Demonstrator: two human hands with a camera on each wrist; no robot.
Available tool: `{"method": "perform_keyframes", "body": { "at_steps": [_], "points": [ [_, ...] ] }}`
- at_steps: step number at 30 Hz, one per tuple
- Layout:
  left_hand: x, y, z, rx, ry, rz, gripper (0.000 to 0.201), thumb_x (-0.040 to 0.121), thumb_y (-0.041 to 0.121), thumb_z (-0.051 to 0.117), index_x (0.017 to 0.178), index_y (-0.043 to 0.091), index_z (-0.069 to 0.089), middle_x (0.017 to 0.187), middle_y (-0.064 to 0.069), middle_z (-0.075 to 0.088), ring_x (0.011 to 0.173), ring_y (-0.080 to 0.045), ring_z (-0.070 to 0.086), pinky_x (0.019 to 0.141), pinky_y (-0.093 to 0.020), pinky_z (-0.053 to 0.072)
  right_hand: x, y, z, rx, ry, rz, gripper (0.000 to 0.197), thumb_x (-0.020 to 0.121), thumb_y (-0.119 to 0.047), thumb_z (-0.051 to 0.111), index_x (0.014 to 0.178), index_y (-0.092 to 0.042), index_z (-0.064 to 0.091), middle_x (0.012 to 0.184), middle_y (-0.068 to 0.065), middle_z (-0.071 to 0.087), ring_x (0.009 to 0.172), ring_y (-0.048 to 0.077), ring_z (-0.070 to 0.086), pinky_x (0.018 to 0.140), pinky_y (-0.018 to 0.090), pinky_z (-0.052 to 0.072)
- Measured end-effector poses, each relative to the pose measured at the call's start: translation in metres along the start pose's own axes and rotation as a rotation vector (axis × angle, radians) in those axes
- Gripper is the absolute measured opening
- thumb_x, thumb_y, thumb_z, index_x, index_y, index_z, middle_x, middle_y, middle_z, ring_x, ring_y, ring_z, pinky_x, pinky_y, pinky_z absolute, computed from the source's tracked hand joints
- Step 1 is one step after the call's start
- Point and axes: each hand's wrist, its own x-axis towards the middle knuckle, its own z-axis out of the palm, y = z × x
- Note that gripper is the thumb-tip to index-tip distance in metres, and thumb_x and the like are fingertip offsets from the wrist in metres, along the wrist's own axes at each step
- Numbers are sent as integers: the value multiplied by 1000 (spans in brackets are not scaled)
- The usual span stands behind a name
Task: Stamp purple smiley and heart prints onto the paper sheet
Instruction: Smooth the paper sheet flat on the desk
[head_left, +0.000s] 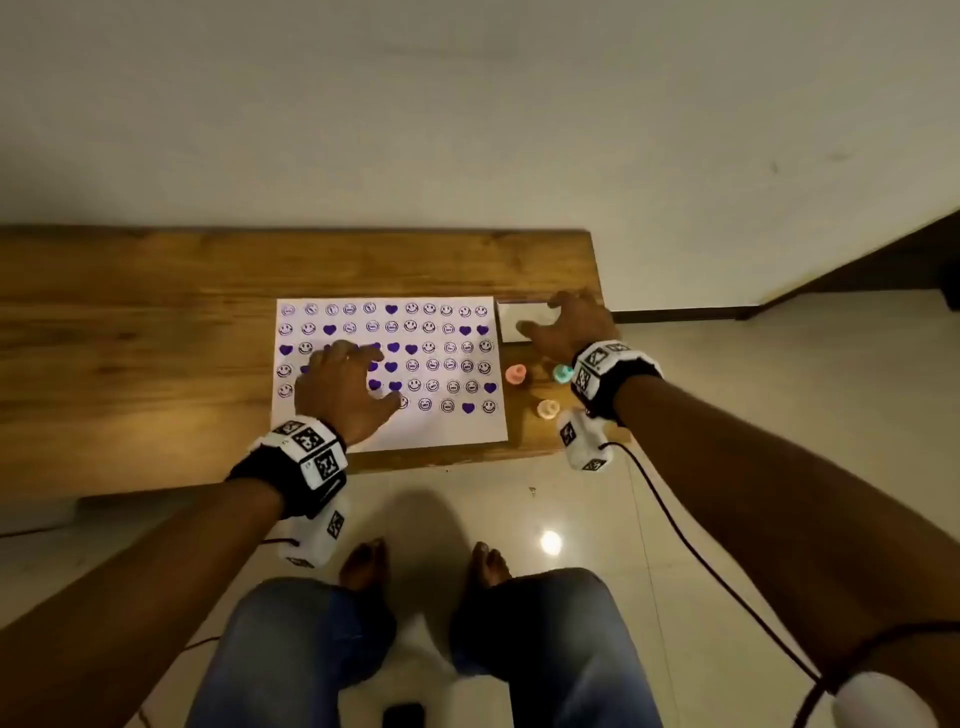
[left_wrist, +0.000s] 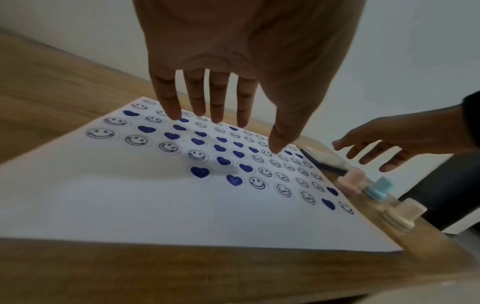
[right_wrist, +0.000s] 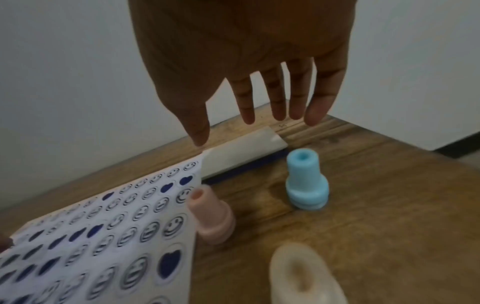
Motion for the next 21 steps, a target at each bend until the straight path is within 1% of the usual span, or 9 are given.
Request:
{"method": "perform_keyframes", "body": {
  "at_steps": [1, 3, 5, 7, 9, 13, 16, 19, 21],
  "points": [
    [8, -3, 7, 24, 6, 29, 60, 74, 49, 71, 127, 26, 54, 133, -3, 49, 126, -31, 39, 97, -46, 40, 8, -2, 7, -30, -14, -18, 82, 71, -74, 62, 138, -27, 50, 153, 13, 37, 128, 40, 50, 102, 49, 47],
    [17, -5, 15, 121, -5, 54, 65, 72, 51, 73, 129, 27, 53, 134, -2, 48, 127, -31, 38, 97, -46, 40, 17, -5, 14, -81, -38, 8, 93, 65, -82, 58, 140, -29, 45, 157, 16, 28, 128, 46, 48, 100, 54, 47],
    [22, -10, 27, 181, -8, 71, 68, 70, 52, 74, 129, 28, 52, 134, -3, 46, 127, -31, 38, 96, -48, 42, 25, -4, 24, -122, -19, 7, 95, 65, -84, 57, 141, -28, 42, 156, 18, 26, 130, 48, 44, 103, 56, 44],
    [22, -14, 37, 191, 6, 78, 70, 70, 52, 75, 131, 26, 50, 135, -4, 43, 127, -31, 36, 94, -50, 44, 28, -2, 30, -169, 20, -1, 98, 68, -85, 57, 145, -26, 39, 155, 20, 26, 136, 47, 36, 107, 54, 37],
    [23, -15, 41, 185, 17, 76, 70, 70, 51, 76, 131, 27, 50, 135, -4, 42, 127, -30, 37, 94, -51, 44, 28, -2, 32, -184, 51, -1, 101, 68, -85, 57, 146, -24, 39, 154, 21, 28, 138, 45, 33, 109, 52, 34],
    [20, -18, 43, 166, 21, 69, 69, 71, 53, 76, 131, 28, 50, 136, -3, 41, 127, -29, 38, 95, -52, 45, 31, -2, 34, -143, 70, 4, 101, 63, -84, 62, 141, -21, 47, 150, 18, 38, 133, 42, 43, 105, 50, 43],
    [14, -20, 43, 165, 28, 74, 70, 72, 54, 74, 133, 28, 49, 140, -3, 40, 127, -29, 42, 96, -51, 45, 28, 2, 29, -90, 58, -4, 99, 63, -79, 65, 140, -20, 47, 147, 17, 44, 127, 40, 49, 100, 46, 47],
    [8, -13, 33, 166, -4, 79, 70, 72, 53, 76, 132, 27, 50, 137, -5, 41, 120, -28, 49, 95, -48, 47, 22, 8, 23, -59, 72, -4, 94, 67, -76, 64, 140, -21, 46, 143, 15, 49, 124, 39, 52, 94, 43, 48],
    [8, -9, 27, 155, -19, 72, 68, 69, 52, 79, 127, 27, 53, 130, -5, 43, 114, -27, 52, 93, -45, 48, 20, 8, 21, -70, 91, -16, 96, 66, -81, 61, 140, -23, 45, 144, 15, 49, 125, 39, 52, 97, 45, 48]
  ]
}}
